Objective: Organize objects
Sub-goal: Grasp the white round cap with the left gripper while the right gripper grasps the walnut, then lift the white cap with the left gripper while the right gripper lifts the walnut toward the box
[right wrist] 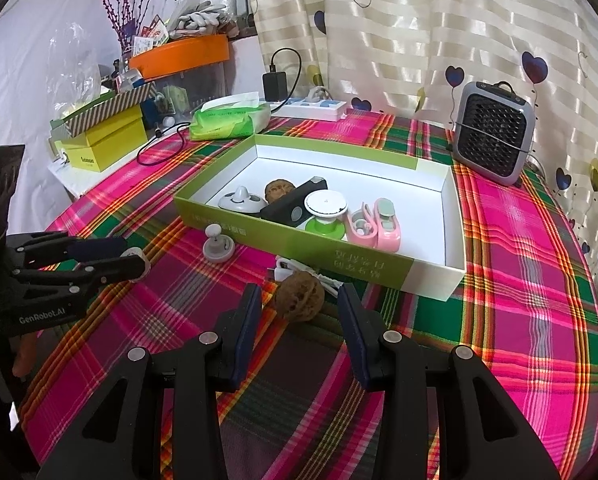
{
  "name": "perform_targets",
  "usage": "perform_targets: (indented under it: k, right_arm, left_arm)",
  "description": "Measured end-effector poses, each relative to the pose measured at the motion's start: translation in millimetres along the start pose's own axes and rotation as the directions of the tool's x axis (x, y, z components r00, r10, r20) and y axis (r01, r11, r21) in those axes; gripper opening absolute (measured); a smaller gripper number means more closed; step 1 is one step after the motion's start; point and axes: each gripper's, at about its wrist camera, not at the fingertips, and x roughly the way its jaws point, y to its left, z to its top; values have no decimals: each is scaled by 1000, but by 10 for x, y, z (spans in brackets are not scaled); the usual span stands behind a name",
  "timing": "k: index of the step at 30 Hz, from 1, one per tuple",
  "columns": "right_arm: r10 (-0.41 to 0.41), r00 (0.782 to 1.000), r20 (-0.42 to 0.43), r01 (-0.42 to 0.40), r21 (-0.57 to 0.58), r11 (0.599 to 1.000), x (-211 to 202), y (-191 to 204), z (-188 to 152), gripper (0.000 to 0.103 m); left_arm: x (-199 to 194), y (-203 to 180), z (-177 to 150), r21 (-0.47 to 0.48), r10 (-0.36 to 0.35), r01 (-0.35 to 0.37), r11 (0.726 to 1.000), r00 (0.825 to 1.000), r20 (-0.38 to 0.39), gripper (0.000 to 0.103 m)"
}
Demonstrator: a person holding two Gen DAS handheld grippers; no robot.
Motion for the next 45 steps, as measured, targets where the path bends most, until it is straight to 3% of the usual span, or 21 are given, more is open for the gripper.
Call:
perform_targets:
  k: [5, 19, 21, 23, 28, 45]
  right_arm:
    - [5, 1000, -25, -5, 10, 1000, 54, -10, 8, 41]
    - [-24, 995, -96, 26, 18, 1000, 238, -17, 55, 41]
    - [-30, 995, -94, 31, 9, 999, 240, -3, 60, 41]
    - [-31, 994, -100, 31, 0, 1000, 257, 14, 64, 33]
    - [-33, 994, -101, 33, -2, 999, 275, 21, 76, 33]
    - [-29, 998, -53, 28, -14, 1000, 161, 75, 55, 32]
  left_arm:
    - [70, -2, -2, -5, -7, 7, 1000, 999, -37, 36]
    - [101, -32, 26, 8, 7, -6, 1000, 999, -41, 36]
    - [99, -33, 29, 7, 7, -7, 1000, 999, -41, 36]
    - [101, -32, 31, 6, 11, -10, 1000, 999, -40, 34]
    - [107, -43, 37, 13, 14, -14, 1000, 999, -40, 25]
    - [56, -150, 27, 37, -51, 52, 998, 999, -19, 25]
